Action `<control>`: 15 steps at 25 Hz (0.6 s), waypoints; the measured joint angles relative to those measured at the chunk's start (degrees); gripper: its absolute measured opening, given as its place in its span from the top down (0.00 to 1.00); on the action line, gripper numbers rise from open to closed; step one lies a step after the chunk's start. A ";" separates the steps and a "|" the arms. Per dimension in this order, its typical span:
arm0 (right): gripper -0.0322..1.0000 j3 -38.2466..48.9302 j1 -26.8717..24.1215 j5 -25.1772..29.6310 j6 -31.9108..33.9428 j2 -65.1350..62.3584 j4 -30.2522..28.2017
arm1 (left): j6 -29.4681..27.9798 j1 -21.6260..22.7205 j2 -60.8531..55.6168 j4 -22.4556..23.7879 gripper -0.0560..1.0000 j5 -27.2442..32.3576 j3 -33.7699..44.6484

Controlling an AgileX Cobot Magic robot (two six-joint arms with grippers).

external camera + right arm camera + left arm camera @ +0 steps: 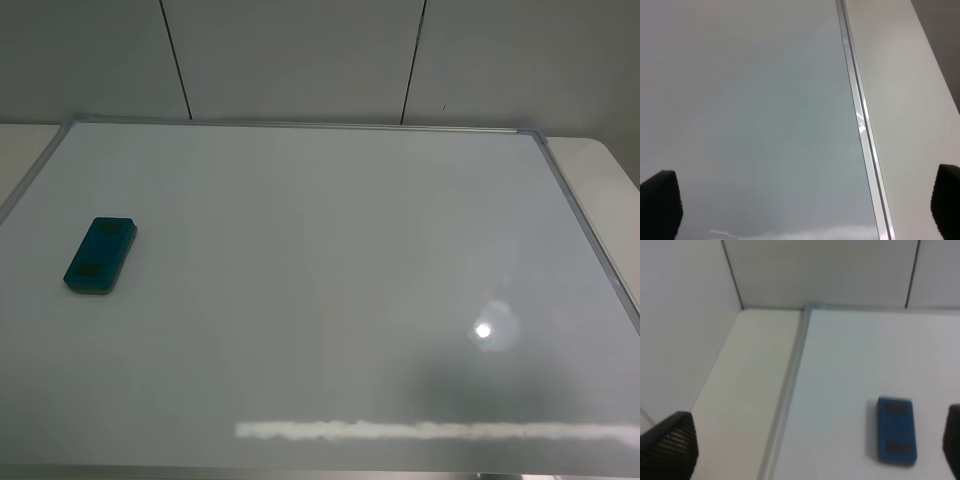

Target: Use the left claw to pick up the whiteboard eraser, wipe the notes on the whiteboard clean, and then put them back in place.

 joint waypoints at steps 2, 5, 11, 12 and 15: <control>0.01 0.00 0.00 0.00 0.00 0.00 0.00 | 0.42 0.00 -1.27 0.00 0.01 4.86 0.00; 0.01 0.00 0.00 0.00 0.00 0.00 0.00 | 1.21 0.00 -2.64 -0.11 0.01 6.92 0.45; 0.01 0.00 0.00 0.00 0.00 0.00 0.00 | 1.66 0.00 -8.13 -3.15 0.01 6.97 6.10; 0.01 0.00 0.00 0.00 0.00 0.00 0.00 | 1.66 0.00 -9.08 -3.96 0.01 6.97 7.38; 0.01 0.00 0.00 0.00 0.00 0.00 0.00 | 1.66 0.00 -11.82 -6.39 0.01 6.77 11.61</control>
